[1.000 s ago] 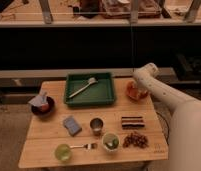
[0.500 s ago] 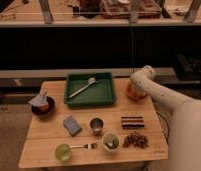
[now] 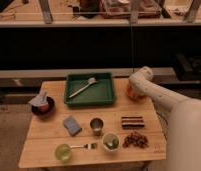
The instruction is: Place banana in tray
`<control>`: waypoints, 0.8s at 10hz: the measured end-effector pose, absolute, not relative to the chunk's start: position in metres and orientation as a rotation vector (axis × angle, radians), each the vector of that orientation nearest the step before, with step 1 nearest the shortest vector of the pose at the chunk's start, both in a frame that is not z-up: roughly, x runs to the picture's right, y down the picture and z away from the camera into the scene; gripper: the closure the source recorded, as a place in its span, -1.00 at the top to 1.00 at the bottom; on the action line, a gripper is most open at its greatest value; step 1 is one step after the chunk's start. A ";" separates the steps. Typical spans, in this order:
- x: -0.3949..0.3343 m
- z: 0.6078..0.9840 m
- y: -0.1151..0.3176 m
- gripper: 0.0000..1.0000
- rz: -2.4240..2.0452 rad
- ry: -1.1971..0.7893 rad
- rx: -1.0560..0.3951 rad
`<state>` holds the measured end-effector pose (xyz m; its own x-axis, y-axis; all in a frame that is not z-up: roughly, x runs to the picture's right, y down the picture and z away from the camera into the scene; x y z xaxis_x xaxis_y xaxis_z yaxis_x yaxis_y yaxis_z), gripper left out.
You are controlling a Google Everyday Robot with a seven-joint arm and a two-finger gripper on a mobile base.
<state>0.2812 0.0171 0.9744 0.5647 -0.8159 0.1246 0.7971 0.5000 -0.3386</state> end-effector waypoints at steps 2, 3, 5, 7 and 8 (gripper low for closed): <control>0.281 0.973 0.016 -0.50 -0.973 0.063 -0.377; 0.281 0.971 0.014 -0.50 -0.969 0.066 -0.370; 0.279 0.949 0.002 -0.50 -0.954 0.063 -0.327; 0.272 0.912 -0.013 -0.50 -0.961 0.035 -0.285; 0.266 0.891 -0.023 -0.50 -0.968 0.012 -0.261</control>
